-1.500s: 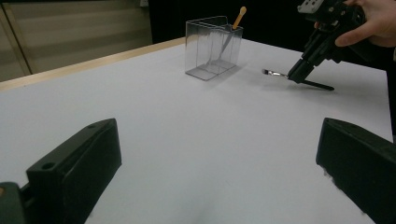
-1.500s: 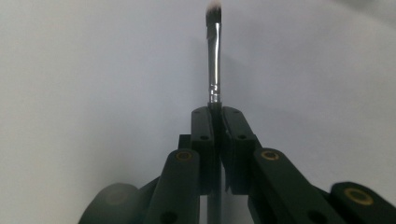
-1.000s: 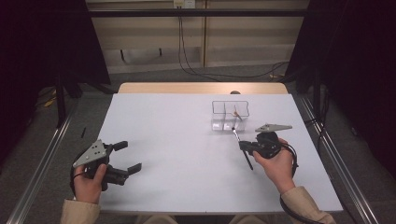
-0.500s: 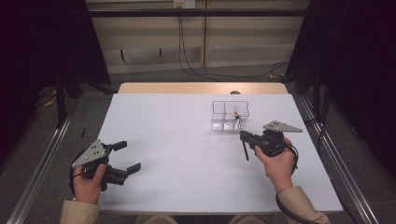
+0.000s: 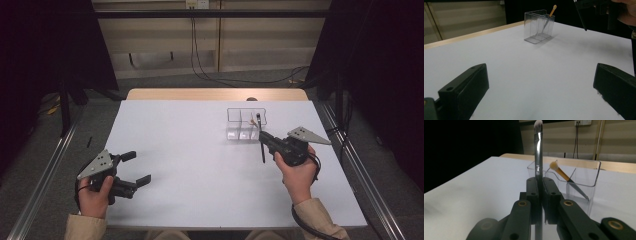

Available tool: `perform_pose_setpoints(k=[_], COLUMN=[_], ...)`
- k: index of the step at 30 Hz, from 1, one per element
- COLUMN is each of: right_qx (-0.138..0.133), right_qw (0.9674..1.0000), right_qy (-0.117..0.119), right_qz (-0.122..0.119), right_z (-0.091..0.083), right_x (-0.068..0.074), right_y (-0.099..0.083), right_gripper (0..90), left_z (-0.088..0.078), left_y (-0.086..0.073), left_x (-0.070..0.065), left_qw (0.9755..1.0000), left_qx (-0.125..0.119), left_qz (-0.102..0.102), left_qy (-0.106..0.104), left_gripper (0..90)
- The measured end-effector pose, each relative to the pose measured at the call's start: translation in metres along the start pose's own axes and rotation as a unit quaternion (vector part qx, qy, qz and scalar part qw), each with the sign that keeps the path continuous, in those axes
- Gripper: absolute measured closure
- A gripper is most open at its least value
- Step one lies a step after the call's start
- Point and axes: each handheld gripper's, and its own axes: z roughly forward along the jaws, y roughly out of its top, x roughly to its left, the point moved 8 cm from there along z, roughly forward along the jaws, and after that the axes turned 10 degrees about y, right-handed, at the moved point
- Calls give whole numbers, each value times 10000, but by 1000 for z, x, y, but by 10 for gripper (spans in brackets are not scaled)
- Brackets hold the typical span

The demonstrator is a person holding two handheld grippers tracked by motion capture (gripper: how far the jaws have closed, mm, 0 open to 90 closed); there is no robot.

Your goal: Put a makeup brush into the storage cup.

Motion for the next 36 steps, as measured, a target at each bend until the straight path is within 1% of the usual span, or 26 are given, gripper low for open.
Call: perform_pose_setpoints(k=[7, 17, 27, 31, 34, 36], right_qx=[-283, -593, -814, -878, -947, -961], right_qw=[9996, 9982, 9966, 9960, 9954, 9952], right_qy=[-20, -47, -77, -108, -149, -165], right_qz=[-48, -69, -88, -98, -90, -105], right_z=[-2, -1, 3, 4, 4, 5], right_x=[-2, -5, -9, -11, -13, -14], right_y=[8, 17, 25, 28, 30, 31], right_gripper=[847, 847, 847, 847, 847, 847], left_z=[0, 0, -1, 0, 0, 0], left_y=[0, -1, -1, -1, -1, -1], left_x=[0, 0, 1, 2, 1, 1], left_qw=[10000, 10000, 10000, 10000, 10000, 10000], left_qx=[13, 10, -3, 19, 15, 24], left_qz=[-1, -28, -33, -13, -47, -24], left_qy=[2, 9, 5, 11, -9, -5], left_gripper=[0, 0, 0, 0, 0, 0])
